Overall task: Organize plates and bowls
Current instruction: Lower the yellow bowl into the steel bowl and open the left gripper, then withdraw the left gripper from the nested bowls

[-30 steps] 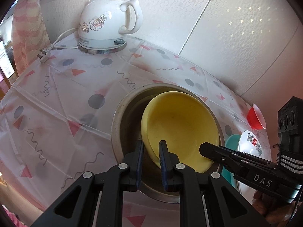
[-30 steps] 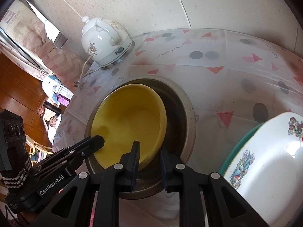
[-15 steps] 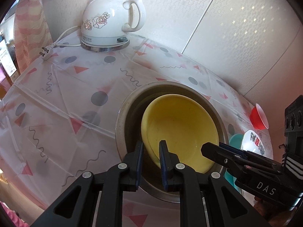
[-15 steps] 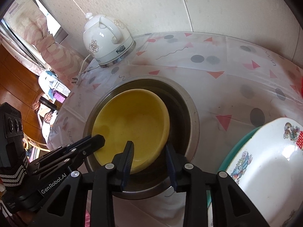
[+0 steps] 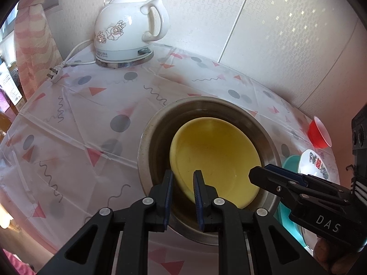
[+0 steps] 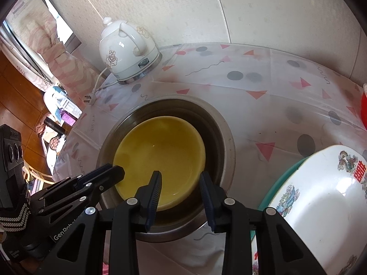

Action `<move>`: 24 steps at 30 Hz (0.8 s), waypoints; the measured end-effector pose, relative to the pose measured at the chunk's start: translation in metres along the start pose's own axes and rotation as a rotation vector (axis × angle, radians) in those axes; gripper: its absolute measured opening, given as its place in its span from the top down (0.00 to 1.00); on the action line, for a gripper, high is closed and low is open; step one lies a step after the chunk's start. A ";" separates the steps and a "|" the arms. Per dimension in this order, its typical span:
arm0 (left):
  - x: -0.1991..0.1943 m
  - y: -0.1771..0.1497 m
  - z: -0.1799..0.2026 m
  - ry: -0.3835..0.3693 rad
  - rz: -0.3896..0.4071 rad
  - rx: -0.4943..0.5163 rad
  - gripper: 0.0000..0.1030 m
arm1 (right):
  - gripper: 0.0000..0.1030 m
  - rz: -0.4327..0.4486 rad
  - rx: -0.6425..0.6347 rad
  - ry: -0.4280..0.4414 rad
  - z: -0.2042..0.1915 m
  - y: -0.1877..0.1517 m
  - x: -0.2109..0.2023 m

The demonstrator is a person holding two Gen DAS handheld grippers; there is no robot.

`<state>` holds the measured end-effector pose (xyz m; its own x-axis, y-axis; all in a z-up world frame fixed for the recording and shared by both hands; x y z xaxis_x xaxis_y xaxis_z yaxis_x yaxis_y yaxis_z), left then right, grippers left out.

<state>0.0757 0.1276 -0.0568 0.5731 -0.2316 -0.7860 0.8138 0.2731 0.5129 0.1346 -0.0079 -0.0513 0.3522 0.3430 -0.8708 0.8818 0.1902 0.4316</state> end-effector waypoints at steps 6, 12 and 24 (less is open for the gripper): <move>0.000 0.003 -0.001 0.025 0.001 -0.011 0.79 | 0.66 0.007 -0.009 0.003 -0.002 -0.001 0.000; -0.004 0.003 -0.001 0.028 0.011 -0.011 0.76 | 0.66 0.009 0.007 0.015 0.000 -0.001 0.000; -0.012 0.005 0.012 0.030 0.028 0.018 0.74 | 0.66 0.038 0.067 0.034 0.011 -0.002 -0.011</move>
<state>0.0739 0.1211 -0.0403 0.5925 -0.1965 -0.7813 0.7995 0.2623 0.5403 0.1323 -0.0217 -0.0453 0.3760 0.3800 -0.8451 0.8873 0.1151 0.4466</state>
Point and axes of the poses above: each gripper's, at about its wrist camera, not at the fingertips, and x roughly the way its jaws point, z to its right, y to its top, the point moved 1 cm from there along x, roughly the way its jaws point, and after that the axes turned 9 degrees about -y, right-handed, at the moved point
